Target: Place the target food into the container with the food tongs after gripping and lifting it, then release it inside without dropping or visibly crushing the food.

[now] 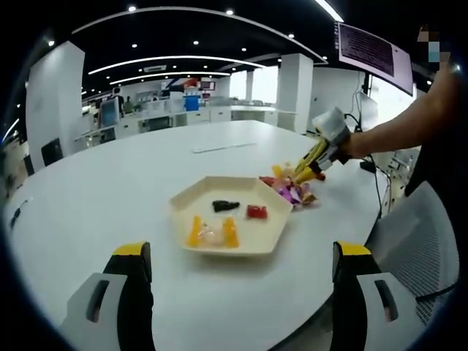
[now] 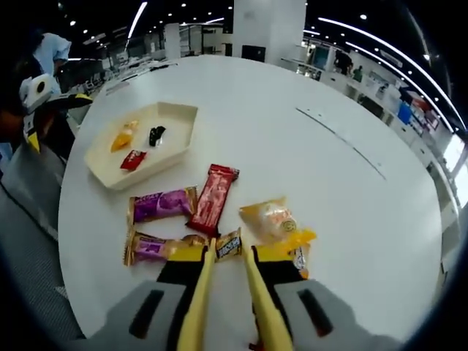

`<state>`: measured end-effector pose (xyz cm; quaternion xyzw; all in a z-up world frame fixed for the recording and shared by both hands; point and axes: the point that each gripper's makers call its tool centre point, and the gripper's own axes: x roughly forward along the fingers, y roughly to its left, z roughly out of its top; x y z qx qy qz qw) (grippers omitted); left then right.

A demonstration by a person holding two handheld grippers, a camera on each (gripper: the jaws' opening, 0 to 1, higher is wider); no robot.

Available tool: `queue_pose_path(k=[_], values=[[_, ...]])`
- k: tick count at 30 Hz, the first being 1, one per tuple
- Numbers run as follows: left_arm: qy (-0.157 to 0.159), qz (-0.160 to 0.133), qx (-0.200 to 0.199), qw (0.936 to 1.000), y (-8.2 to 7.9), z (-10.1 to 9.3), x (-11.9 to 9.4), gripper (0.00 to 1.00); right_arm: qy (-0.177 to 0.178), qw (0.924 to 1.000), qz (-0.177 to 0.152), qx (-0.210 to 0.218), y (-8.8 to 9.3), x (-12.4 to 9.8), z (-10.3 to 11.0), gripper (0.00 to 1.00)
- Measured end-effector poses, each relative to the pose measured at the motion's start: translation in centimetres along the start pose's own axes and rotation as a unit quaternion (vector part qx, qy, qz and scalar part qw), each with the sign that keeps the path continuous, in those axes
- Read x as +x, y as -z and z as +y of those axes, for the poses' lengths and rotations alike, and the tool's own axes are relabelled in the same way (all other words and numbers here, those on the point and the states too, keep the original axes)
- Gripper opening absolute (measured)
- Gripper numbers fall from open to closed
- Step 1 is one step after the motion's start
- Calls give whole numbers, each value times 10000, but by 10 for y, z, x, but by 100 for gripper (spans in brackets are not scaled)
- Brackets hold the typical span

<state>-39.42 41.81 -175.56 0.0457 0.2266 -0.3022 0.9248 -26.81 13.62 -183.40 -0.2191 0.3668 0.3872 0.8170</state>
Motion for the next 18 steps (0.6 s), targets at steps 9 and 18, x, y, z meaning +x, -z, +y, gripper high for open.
queue_pose_path(k=[9, 18], values=[[37, -25, 39, 10000, -1, -2, 0, 100, 61, 9999, -53, 93, -2, -10, -3, 22], [30, -51, 180, 9998, -2, -2, -1, 100, 44, 9994, -262, 210, -25, -24, -6, 23]])
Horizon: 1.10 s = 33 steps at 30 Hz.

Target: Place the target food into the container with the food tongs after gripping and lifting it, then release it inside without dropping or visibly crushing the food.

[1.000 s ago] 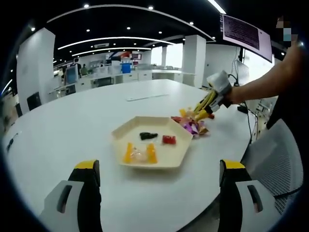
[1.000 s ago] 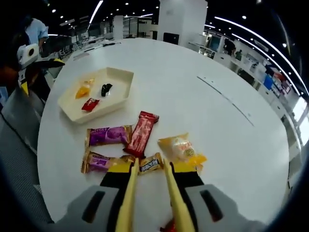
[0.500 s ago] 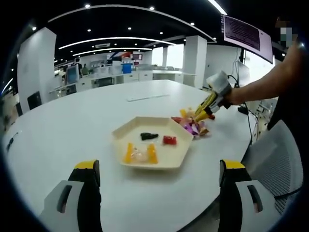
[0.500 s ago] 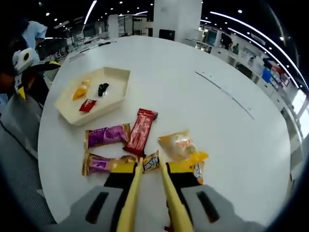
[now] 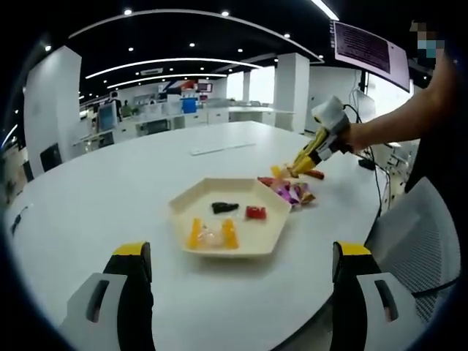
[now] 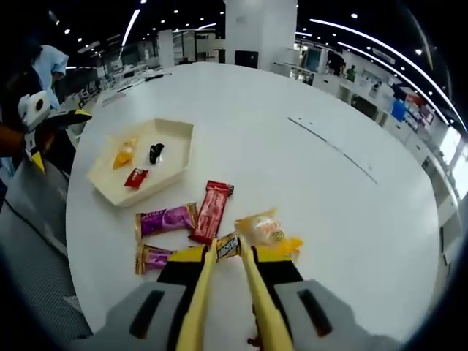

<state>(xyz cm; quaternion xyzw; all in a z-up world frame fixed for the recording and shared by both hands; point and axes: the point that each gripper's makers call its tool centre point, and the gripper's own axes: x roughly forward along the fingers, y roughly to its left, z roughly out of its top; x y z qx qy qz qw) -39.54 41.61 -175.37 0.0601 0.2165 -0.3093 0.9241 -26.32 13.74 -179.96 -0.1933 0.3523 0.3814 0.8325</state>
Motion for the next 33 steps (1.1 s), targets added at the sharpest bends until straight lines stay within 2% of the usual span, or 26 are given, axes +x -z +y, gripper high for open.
queue_pose_path(k=[10, 20, 33], values=[[49, 13, 70, 10000, 0, -3, 0, 100, -15, 9995, -271, -152, -39, -13, 7, 23], [124, -15, 141, 9998, -1, -6, 1, 100, -250, 9970, -595, -420, -90, -10, 42, 23], [124, -66, 105, 9998, -4, -6, 0, 100, -528, 9932, -753, -720, -135, 5, 78, 23]])
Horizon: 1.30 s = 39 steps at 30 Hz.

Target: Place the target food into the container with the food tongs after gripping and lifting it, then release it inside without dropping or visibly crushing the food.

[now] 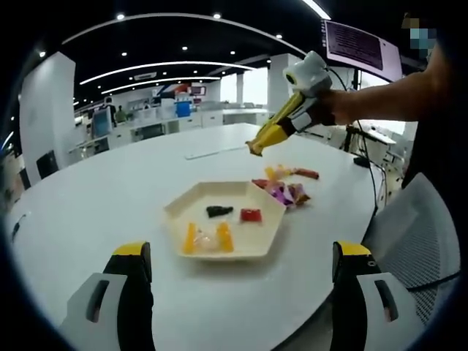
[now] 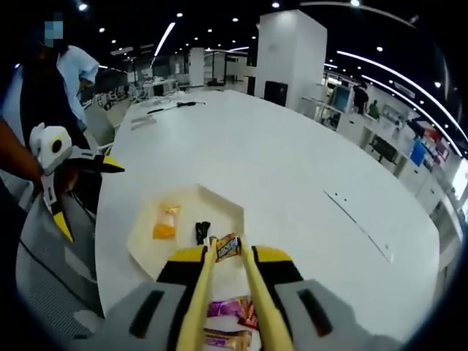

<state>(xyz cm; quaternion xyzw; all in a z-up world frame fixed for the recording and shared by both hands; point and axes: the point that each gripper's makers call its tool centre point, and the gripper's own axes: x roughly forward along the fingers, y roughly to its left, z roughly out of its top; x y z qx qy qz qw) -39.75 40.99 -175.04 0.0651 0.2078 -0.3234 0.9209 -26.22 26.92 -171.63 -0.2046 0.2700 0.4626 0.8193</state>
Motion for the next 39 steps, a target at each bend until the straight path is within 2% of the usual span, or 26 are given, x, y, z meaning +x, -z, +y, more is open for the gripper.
queue_pose_path(k=[14, 21, 39], values=[[-56, -79, -32, 9999, -3, 2, -1, 100, -288, 9992, -105, -255, -34, 23, 27, 25], [-75, -117, -54, 9999, -5, 3, -2, 100, -365, 9987, -157, -303, -38, 25, 34, 26], [-70, -76, -36, 9999, -3, 3, -2, 100, -371, 9978, -349, -415, -49, 21, 31, 28]])
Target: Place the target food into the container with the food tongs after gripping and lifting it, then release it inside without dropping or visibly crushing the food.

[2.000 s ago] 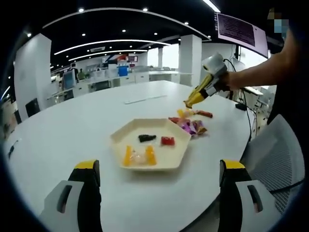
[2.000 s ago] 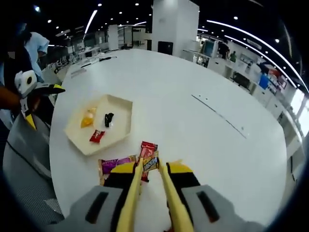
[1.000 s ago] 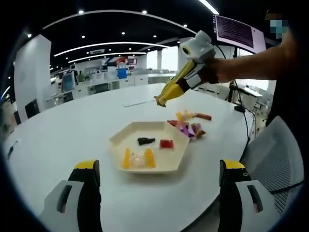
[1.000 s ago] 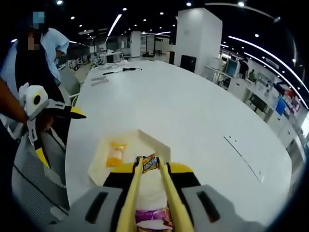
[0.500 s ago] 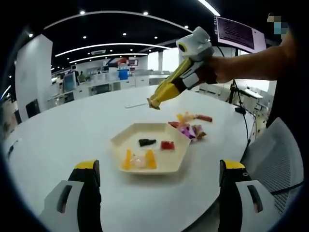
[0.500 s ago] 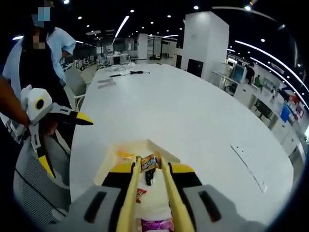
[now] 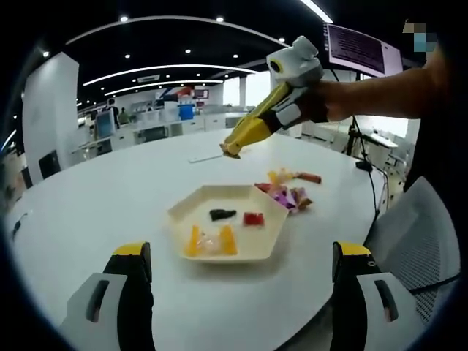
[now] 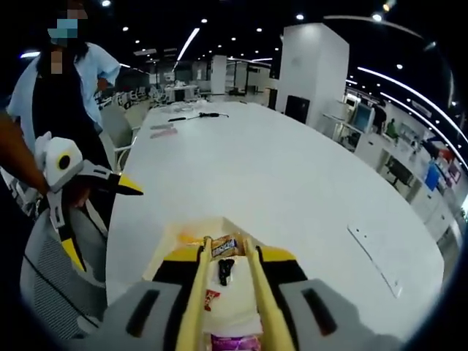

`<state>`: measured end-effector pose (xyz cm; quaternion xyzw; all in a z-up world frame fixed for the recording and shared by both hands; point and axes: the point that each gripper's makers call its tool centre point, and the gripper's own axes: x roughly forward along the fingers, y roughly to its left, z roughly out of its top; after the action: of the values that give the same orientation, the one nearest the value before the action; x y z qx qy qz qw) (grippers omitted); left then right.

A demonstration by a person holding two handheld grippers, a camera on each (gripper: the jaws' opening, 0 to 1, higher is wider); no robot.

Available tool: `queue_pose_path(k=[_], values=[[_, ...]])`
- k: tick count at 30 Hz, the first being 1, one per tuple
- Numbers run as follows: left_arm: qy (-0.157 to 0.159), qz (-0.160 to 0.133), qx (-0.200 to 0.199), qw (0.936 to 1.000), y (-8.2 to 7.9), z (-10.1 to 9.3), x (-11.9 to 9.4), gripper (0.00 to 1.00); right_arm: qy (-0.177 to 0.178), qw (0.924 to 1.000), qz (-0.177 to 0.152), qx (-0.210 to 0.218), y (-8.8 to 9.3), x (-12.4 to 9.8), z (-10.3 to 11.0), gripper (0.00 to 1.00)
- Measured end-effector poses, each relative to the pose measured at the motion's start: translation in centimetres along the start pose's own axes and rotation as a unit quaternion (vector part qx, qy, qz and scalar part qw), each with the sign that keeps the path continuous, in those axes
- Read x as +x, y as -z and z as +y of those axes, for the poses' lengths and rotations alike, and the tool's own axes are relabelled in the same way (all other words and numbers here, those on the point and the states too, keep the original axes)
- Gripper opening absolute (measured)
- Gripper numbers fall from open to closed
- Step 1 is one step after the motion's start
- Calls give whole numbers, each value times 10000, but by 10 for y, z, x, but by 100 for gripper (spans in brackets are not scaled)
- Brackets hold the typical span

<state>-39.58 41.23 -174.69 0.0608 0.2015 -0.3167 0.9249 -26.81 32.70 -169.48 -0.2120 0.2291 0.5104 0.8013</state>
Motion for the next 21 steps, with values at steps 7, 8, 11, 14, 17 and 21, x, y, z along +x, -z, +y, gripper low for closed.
queue_pose_path(k=[7, 8, 11, 14, 17, 21], values=[[-8, -6, 2, 10000, 0, 1, 0, 100, -31, 10000, -63, -51, -5, -2, 1, 28], [-12, -3, -6, 10000, 1, 1, 0, 100, -44, 10000, -52, -59, -5, -3, 2, 28], [-3, -3, -6, 10000, 0, 0, 0, 100, -34, 10000, -47, -78, -4, -3, -1, 28], [-10, -5, -5, 10000, 0, 0, 0, 100, 1, 10000, -82, -55, -5, -6, -4, 28], [-22, -7, -14, 10000, 0, 1, 0, 100, 45, 9999, -108, -47, -5, -11, -8, 28], [-12, -6, -16, 10000, 0, 1, 0, 100, 71, 9998, -147, -66, -4, -19, -15, 28]])
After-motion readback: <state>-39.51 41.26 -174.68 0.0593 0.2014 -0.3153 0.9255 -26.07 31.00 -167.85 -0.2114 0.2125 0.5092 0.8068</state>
